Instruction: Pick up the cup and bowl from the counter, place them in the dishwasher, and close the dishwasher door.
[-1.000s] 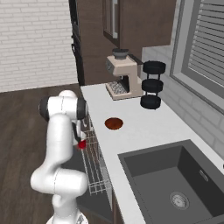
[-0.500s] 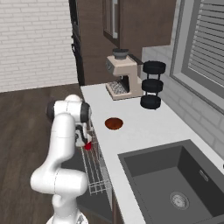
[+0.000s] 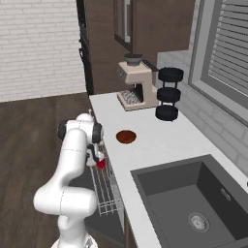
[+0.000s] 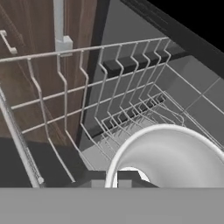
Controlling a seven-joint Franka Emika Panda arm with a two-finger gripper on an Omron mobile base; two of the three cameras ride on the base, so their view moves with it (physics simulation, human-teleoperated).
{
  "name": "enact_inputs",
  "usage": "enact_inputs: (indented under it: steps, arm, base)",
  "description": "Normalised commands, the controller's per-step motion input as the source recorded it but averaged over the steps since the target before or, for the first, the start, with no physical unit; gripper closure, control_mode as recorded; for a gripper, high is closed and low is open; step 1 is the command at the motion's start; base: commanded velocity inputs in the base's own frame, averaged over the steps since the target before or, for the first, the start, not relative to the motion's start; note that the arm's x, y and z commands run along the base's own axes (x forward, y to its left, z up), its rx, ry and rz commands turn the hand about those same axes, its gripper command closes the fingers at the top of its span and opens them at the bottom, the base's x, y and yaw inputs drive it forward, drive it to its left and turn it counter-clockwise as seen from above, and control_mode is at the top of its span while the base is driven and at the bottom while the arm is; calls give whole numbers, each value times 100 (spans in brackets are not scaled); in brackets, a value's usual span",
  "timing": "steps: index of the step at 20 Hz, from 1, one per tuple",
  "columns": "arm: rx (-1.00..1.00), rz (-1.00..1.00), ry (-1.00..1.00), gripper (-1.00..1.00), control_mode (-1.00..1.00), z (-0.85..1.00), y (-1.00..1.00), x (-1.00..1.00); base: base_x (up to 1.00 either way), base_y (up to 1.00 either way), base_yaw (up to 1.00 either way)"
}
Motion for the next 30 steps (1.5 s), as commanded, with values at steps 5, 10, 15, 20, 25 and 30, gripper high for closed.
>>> enact_inputs:
  steps: [5, 10, 15, 20, 25, 30]
  arm:
    - [0, 0, 0, 100, -100, -52, 0, 47]
    - [0, 0, 0, 100, -100, -62, 0, 43]
    - [0, 2, 4, -100, -100, -75, 38, -7]
    - [0, 1, 7, -100, -100, -84, 98, -45]
    - [0, 0, 5, -100, -100, -38, 98, -80]
    - [-6, 0, -4, -100, -100, 24, 95, -90]
  base:
    - [0, 0, 0]
    - [0, 0, 0]
    - [0, 0, 0]
    - [0, 0, 0]
    - [0, 0, 0]
    - [0, 0, 0]
